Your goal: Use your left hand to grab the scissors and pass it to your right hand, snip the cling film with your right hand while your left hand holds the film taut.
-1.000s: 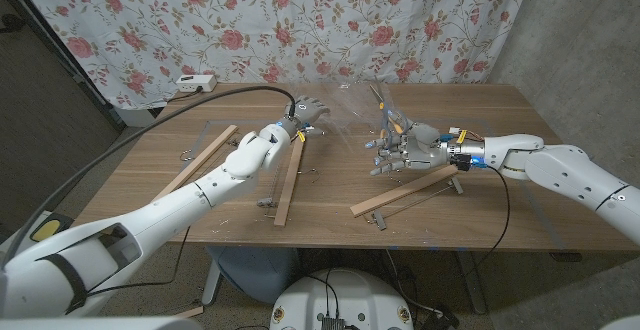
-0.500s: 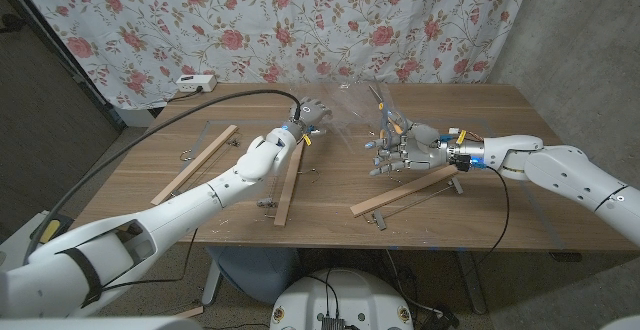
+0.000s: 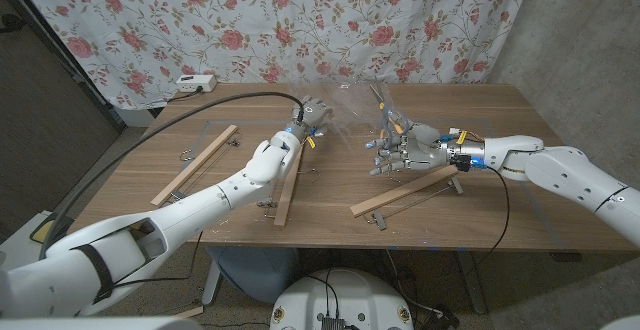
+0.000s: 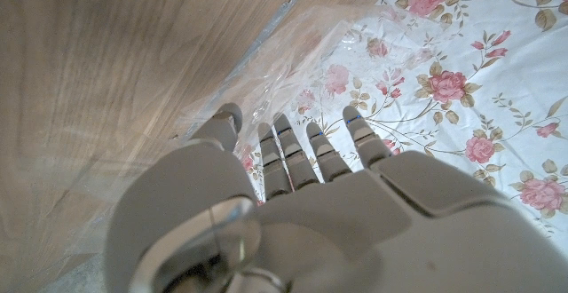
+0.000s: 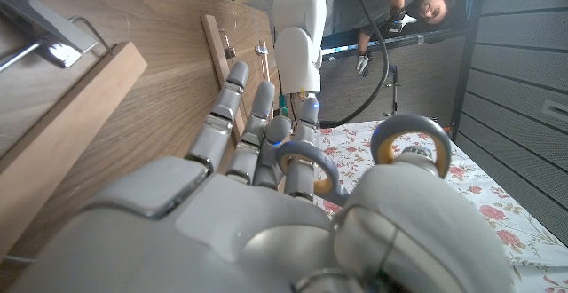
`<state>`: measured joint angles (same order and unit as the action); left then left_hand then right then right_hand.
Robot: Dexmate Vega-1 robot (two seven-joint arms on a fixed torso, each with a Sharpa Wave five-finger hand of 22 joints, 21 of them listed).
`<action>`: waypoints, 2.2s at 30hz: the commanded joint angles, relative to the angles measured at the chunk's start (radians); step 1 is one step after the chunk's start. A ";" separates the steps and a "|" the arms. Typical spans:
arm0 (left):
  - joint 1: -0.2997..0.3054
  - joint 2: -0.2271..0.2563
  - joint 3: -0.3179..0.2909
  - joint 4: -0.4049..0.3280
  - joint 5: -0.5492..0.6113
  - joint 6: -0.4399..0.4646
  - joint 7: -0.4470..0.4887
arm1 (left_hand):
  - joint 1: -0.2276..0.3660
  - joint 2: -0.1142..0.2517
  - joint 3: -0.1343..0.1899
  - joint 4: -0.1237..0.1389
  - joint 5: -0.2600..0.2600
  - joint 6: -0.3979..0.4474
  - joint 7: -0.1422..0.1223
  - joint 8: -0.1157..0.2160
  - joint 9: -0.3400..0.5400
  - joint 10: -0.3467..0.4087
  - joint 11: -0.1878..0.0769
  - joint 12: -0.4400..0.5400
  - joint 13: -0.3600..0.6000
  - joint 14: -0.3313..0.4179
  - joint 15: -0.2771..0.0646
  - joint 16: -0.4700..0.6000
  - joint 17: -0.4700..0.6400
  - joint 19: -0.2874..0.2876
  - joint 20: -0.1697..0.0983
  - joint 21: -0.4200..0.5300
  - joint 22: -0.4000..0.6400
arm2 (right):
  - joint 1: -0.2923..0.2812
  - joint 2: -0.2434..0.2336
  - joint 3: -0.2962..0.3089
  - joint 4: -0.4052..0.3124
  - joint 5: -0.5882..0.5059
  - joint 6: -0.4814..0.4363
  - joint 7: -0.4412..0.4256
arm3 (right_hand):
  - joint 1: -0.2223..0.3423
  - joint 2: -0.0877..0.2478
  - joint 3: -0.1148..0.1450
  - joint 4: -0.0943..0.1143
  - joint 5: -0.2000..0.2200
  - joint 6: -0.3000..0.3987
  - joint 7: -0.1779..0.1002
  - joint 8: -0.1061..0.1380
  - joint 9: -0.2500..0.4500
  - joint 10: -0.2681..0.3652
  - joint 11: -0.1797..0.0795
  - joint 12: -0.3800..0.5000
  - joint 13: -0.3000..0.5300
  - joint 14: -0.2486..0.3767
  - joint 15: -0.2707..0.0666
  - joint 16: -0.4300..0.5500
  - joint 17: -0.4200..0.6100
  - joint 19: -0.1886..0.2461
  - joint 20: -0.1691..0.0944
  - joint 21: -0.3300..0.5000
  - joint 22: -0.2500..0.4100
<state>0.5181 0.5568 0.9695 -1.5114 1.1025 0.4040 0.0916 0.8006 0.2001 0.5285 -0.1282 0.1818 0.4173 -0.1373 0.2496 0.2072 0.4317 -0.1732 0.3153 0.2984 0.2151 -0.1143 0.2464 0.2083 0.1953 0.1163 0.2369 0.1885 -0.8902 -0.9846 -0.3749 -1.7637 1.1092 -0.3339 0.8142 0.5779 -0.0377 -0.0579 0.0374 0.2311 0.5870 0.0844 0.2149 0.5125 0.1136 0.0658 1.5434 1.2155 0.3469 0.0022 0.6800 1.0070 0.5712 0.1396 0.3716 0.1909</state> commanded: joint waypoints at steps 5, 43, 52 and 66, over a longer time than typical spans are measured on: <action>-0.026 -0.023 0.042 0.040 -0.007 0.040 0.011 | 0.060 0.004 0.031 -0.013 -0.001 0.054 -0.018 0.016 0.006 0.058 -0.004 0.025 0.017 0.087 -0.034 0.044 0.012 0.027 -0.003 0.011 0.004 | -0.011 -0.001 0.009 0.001 0.011 0.005 0.000 | 0.008 0.010 -0.007 -0.001 0.000 -0.051 0.065 0.011 0.002 0.009 -0.003 0.002 0.001 0.009 -0.003 0.002 0.006 0.005 0.009 -0.007 0.003; 0.095 -0.026 -0.113 0.000 -0.337 -0.069 0.420 | 0.304 -0.010 0.044 -0.019 -0.004 0.357 -0.008 0.150 0.087 0.317 -0.039 0.235 0.213 0.343 -0.117 0.254 0.239 0.096 -0.015 0.036 0.008 | 0.002 0.009 -0.002 -0.002 0.020 -0.044 -0.042 | 0.005 0.017 -0.015 0.001 -0.003 -0.043 0.066 0.013 0.004 0.020 -0.003 0.001 0.002 0.015 -0.005 0.001 0.005 0.013 0.012 -0.017 0.004; 0.110 -0.029 -0.125 0.006 -0.369 -0.088 0.470 | 0.310 -0.011 0.038 -0.019 -0.004 0.354 -0.005 0.163 0.102 0.326 -0.035 0.242 0.222 0.351 -0.118 0.255 0.246 0.098 -0.014 0.038 0.008 | -0.009 -0.023 0.008 -0.038 0.034 -0.075 -0.058 | -0.002 0.017 -0.020 0.005 -0.004 -0.044 0.069 0.012 0.005 0.018 0.003 0.001 0.004 0.012 -0.003 0.000 0.007 0.015 0.016 -0.019 0.004; 0.142 -0.058 -0.160 0.039 -0.465 -0.119 0.542 | 0.318 -0.013 0.032 -0.021 -0.002 0.342 0.001 0.179 0.124 0.329 -0.033 0.245 0.233 0.357 -0.118 0.249 0.254 0.102 -0.015 0.041 0.009 | -0.023 -0.076 0.025 -0.087 0.069 -0.132 -0.073 | -0.025 0.013 -0.034 0.016 -0.006 -0.052 0.075 0.007 0.005 0.009 0.008 0.000 0.004 0.007 0.002 -0.005 0.004 0.012 0.030 -0.027 0.004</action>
<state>0.6381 0.5175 0.8332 -1.4926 0.7343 0.3202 0.5583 1.1044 0.1883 0.5623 -0.1488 0.1770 0.7646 -0.1394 0.4221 0.3256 0.7504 -0.2036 0.5517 0.5267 0.5400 -0.2034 0.4994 0.4570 0.2860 0.1001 0.2710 0.1932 -0.9007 -1.0114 -0.3643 -1.8045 1.1546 -0.4253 0.7517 0.5589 -0.0244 -0.0832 0.0542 0.2233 0.5944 0.0917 0.2226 0.5122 0.1241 0.0696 1.5390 1.2163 0.3506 -0.0014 0.6800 1.0091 0.5776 0.1615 0.3475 0.1931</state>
